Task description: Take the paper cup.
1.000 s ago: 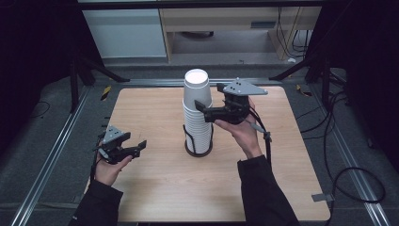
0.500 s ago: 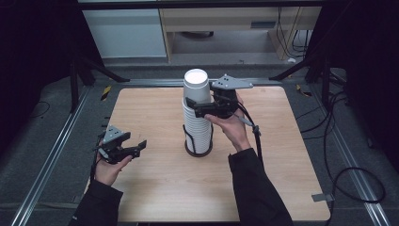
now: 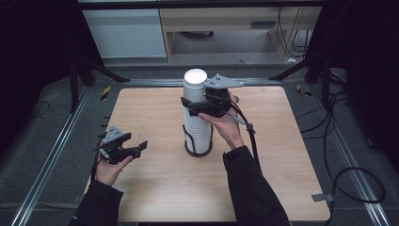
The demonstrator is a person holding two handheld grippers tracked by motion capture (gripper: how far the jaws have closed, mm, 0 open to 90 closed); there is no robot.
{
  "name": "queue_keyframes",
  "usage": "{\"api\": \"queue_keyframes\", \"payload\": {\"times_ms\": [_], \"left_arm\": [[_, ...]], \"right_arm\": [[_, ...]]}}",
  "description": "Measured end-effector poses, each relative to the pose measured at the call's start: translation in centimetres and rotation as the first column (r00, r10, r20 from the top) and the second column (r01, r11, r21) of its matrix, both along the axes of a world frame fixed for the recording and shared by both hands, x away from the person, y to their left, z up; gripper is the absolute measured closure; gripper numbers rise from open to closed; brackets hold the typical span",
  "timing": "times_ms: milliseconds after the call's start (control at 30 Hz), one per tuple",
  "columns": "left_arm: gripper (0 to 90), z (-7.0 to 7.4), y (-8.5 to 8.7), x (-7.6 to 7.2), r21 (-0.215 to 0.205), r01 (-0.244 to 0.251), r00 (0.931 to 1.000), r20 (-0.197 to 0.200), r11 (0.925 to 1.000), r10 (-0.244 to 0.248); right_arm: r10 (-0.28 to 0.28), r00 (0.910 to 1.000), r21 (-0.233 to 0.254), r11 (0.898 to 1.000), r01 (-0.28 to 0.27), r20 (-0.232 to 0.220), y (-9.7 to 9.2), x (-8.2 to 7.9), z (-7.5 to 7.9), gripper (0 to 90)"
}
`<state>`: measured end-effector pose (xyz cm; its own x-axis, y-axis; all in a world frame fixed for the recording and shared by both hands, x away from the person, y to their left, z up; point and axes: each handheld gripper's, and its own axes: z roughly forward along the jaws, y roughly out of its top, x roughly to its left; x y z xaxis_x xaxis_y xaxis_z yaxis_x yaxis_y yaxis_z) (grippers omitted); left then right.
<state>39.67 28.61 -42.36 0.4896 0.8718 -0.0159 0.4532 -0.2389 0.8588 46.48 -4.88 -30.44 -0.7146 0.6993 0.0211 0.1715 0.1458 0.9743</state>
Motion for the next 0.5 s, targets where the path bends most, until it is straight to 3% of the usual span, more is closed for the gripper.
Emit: {"api": "queue_keyframes", "payload": {"times_ms": [500], "left_arm": [[22.9,-0.17,-0.01,0.07,-0.002,0.005,1.0000,-0.008,1.0000,-0.005]], "right_arm": [[-0.001,0.9998,-0.015,1.000,0.002,0.019,-0.16,-0.18,0.20,13.1]]}}
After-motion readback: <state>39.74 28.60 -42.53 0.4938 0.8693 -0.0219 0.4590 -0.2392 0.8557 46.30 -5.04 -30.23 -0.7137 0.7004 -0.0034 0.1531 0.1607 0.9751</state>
